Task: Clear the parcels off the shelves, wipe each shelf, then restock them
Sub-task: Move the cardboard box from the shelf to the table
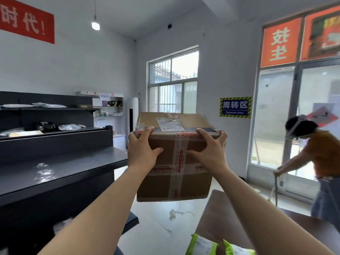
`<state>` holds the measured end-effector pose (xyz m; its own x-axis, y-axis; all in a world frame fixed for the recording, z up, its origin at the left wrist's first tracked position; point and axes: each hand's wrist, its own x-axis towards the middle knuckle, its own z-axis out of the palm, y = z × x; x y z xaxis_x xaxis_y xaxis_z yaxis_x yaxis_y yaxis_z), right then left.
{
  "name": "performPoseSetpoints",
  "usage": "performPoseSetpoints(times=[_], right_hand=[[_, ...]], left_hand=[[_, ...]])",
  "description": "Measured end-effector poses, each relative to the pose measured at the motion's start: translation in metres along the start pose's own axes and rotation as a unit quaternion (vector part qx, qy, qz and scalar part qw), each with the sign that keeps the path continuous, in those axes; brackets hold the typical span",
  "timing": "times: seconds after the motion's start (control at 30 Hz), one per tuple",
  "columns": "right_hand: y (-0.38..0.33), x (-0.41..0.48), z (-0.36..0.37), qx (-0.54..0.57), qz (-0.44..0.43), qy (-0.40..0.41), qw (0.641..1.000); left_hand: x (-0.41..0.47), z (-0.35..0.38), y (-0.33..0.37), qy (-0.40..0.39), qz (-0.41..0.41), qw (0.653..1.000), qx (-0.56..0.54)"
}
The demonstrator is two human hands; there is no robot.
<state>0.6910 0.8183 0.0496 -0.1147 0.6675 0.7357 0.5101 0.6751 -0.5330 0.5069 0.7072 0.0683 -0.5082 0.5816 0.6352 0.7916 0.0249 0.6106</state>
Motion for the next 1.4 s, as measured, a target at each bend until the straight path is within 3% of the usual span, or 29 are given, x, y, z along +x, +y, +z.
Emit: performPoseSetpoints(times=[0.63, 1.4], right_hand=[[0.141, -0.112, -0.179, -0.135, 0.132, 0.022, 0.982], [0.226, -0.213, -0.325, -0.296, 0.271, 0.138, 0.905]], left_hand=[[-0.137, 0.147, 0.113, -0.155, 0.028, 0.983, -0.091], [-0.240, 0.274, 0.227, -0.350, 0.139, 0.904, -0.204]])
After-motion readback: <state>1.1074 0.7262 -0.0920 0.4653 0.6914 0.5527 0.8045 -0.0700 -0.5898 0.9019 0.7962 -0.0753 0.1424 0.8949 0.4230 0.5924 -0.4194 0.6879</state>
